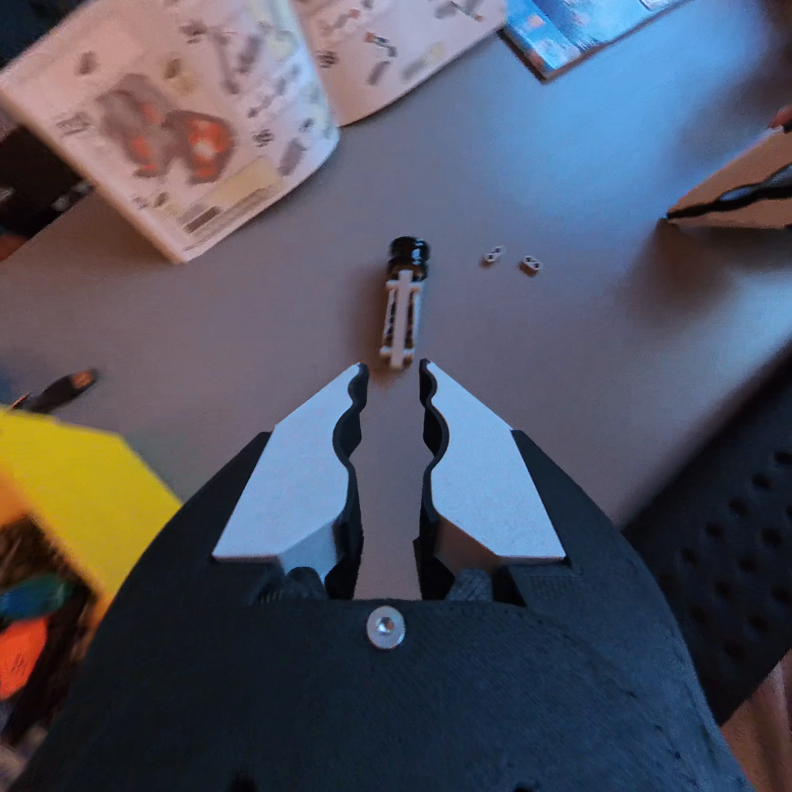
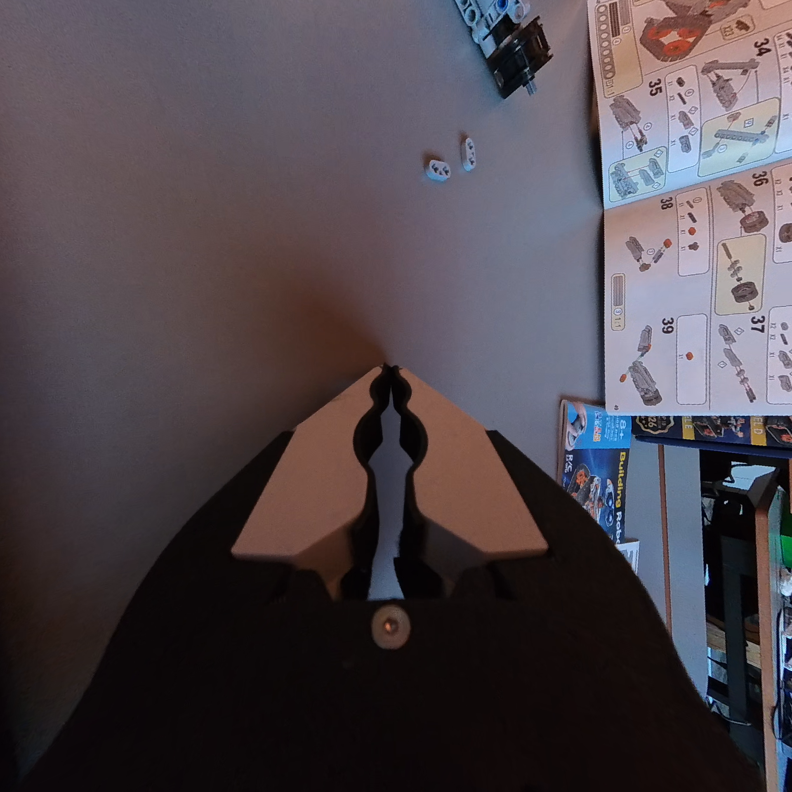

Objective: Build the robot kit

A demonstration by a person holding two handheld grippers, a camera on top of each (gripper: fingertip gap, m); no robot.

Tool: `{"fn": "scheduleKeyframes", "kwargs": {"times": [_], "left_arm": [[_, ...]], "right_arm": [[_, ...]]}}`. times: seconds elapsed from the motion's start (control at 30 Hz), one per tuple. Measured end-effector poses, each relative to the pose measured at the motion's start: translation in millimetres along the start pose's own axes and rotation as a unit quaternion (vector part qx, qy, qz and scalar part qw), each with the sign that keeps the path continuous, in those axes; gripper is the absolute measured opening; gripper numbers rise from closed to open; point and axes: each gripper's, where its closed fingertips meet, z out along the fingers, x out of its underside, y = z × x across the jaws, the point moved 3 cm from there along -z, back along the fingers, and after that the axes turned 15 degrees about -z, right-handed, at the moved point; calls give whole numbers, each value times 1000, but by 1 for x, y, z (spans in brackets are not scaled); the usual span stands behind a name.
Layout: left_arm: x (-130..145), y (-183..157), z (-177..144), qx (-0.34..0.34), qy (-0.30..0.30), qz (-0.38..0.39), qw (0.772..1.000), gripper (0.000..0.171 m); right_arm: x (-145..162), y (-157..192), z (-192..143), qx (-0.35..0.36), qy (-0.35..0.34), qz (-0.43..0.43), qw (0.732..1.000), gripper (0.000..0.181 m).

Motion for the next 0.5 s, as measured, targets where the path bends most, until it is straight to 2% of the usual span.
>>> {"fn": "scheduleKeyframes", "kwargs": {"times": [0.13, 0.2, 0.3, 0.5], "left_arm": [[14, 51, -53, -72, -72, -59, 993, 22], [28, 77, -75, -95, -82, -98, 987, 26], [52, 111, -106, -130, -74, -144, 978, 31], [106, 163, -150, -203, -3, -194, 960, 35]], "right_arm": [[-1, 0, 0, 2, 3, -3, 1000, 0], [-2, 0, 1, 3, 2, -3, 1000, 0], [-2, -1, 2, 4, -2, 5, 1000, 0], [1, -3, 4, 9, -7, 19, 1000, 0]]}}
